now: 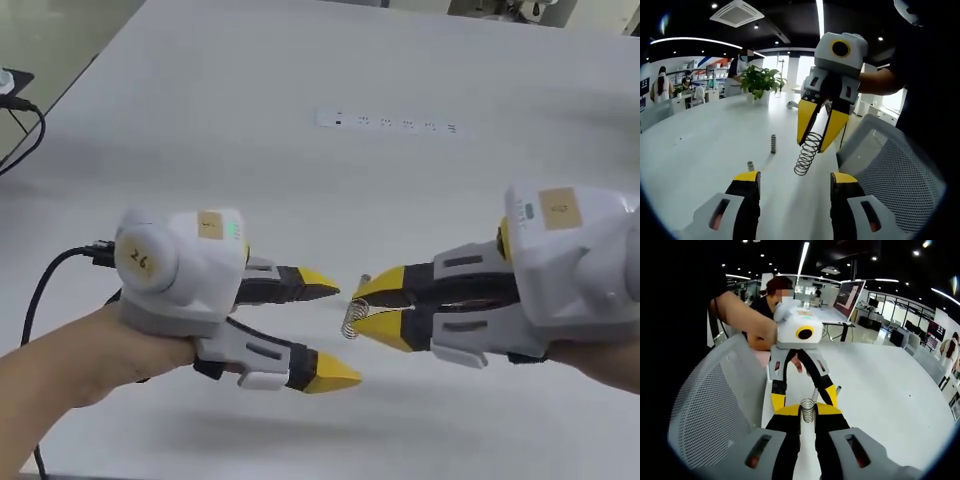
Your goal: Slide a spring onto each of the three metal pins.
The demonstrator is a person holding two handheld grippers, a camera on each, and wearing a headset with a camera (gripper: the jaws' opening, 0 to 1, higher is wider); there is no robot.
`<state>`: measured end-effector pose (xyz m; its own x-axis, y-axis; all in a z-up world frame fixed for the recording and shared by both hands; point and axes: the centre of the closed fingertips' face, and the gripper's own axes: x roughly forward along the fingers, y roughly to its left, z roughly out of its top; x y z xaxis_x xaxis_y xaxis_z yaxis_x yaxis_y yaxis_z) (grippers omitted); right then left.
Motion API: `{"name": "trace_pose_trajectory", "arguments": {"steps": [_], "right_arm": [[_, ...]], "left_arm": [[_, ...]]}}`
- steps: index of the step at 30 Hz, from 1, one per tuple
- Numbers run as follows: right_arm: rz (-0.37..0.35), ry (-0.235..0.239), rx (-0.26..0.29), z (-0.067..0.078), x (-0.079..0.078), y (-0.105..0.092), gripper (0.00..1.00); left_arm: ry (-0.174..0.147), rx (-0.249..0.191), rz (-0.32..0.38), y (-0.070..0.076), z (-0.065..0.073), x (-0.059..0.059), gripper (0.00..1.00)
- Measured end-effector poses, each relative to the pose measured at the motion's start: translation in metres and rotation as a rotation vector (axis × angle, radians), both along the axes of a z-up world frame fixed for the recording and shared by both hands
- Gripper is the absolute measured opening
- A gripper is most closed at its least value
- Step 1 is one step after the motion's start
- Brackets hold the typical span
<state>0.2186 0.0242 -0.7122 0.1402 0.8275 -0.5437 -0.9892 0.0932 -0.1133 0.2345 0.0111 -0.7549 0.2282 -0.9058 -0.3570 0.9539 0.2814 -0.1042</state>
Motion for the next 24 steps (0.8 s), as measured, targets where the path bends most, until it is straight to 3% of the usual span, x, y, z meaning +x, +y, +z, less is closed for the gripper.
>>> {"name": "trace_pose_trajectory", "arguments": {"steps": [12, 24], "right_arm": [[-0.015, -0.010, -0.001, -0.001, 0.004, -0.002, 0.07], [-0.029, -0.014, -0.004, -0.003, 0.007, -0.003, 0.07]], "left_arm": [[-0.013, 0.023, 0.076, 0.021, -0.002, 0.001, 0.70], [-0.029, 0.035, 0.180, 0.045, -0.005, 0.013, 0.93]]}}
